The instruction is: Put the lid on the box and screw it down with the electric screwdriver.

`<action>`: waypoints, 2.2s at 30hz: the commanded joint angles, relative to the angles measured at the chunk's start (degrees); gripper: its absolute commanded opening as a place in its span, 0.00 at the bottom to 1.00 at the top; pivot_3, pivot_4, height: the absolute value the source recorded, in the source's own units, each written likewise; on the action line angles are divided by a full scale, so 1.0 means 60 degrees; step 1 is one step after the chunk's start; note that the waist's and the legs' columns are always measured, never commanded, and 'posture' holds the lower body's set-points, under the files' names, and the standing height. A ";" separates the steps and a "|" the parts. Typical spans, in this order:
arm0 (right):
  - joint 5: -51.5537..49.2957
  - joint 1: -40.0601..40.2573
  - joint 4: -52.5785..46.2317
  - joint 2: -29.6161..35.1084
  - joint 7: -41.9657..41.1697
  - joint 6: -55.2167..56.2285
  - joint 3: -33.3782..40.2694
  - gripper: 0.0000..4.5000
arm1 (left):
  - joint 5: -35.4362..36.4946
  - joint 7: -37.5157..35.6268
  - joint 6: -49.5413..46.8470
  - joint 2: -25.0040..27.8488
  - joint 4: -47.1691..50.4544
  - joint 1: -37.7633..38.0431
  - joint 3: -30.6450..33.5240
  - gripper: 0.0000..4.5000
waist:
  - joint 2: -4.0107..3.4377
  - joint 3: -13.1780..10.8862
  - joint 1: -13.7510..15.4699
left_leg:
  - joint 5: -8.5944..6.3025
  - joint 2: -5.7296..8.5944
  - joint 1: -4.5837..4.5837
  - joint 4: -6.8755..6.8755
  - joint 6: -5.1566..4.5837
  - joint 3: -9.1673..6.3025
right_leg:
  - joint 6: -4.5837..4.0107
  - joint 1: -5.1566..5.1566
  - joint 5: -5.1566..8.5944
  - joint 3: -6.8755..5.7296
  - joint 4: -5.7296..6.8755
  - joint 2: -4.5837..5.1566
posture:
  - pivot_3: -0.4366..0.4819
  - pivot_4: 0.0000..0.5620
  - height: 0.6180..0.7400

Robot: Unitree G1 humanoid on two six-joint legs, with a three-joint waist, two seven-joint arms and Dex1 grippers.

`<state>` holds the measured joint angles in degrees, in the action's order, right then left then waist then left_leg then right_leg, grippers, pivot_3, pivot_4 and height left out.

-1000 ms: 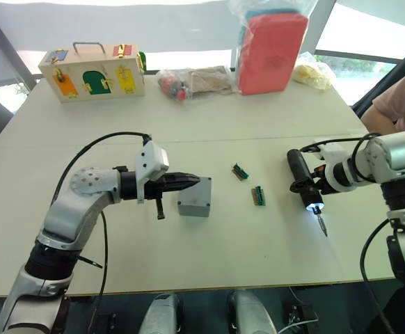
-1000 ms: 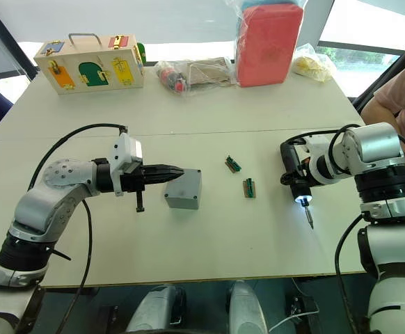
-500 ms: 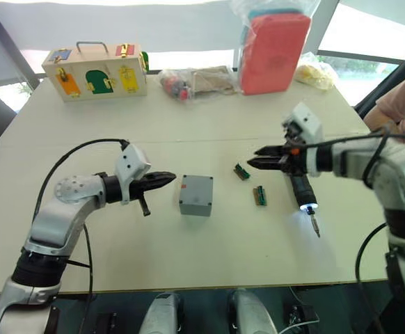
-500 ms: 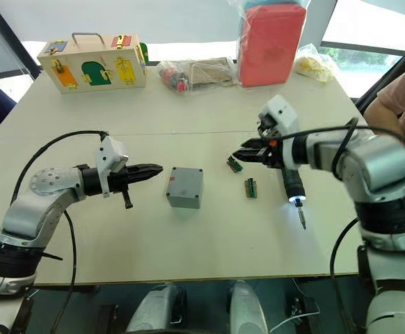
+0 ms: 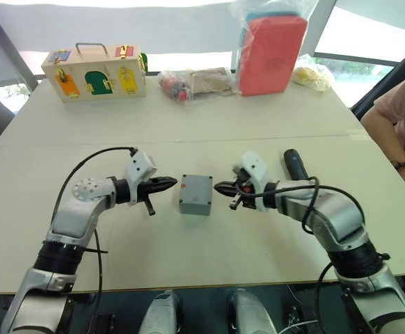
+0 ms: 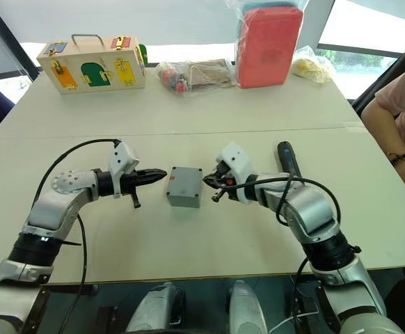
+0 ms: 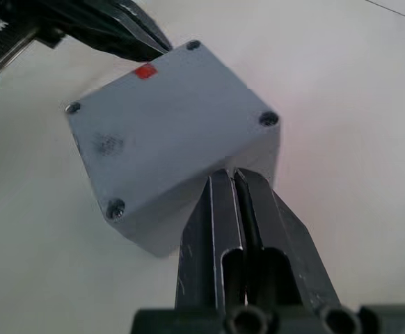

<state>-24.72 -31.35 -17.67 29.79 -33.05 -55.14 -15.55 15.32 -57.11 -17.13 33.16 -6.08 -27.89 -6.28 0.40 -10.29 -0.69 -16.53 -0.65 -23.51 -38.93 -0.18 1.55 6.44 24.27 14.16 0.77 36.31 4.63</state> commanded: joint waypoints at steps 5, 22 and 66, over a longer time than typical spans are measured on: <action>-0.0014 -0.0112 -0.0476 -0.0431 -0.0035 -0.0484 -0.0285 0.01 | -0.0270 -0.0248 0.0641 -0.0535 -0.0833 -0.0757 -0.0275 0.00 | 0.0000 0.0000 0.0001 | 0.0000 -0.0001 0.0000 -0.0002 -0.0001 -0.0002 | 0.0000 0.0000 0.0000 -0.0002 0.0003 -0.0002 | 0.48 0.27 0.92; -0.0084 -0.0015 -0.1410 -0.0014 0.0158 -0.1630 0.0612 0.01 | -0.1322 -0.0673 0.2234 -0.0598 -0.3316 -0.1431 -0.0365 0.00 | 0.0005 -0.0002 0.0017 | -0.0001 0.0010 -0.0003 -0.0010 -0.0003 -0.0006 | 0.0000 -0.0002 0.0000 -0.0005 0.0007 0.0004 | 0.48 0.27 0.92; 0.1054 0.1145 -0.0456 -0.0995 0.0264 0.1049 0.1184 0.01 | -0.0862 -0.1665 0.0599 0.0536 -0.0249 -0.0079 -0.0519 0.00 | 0.0005 -0.0002 0.0013 | -0.0004 0.0004 -0.0005 -0.0018 -0.0006 -0.0003 | 0.0000 0.0007 0.0000 -0.0001 0.0022 0.0001 | 0.48 0.27 0.92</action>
<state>-18.41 -23.63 -18.09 23.66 -32.68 -50.61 -11.83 9.25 -66.24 -14.20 35.39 -10.17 -27.95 -10.10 0.43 -10.30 -0.61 -16.55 -0.63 -23.54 -39.04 -0.21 1.53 6.44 24.31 14.16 0.77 36.44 4.63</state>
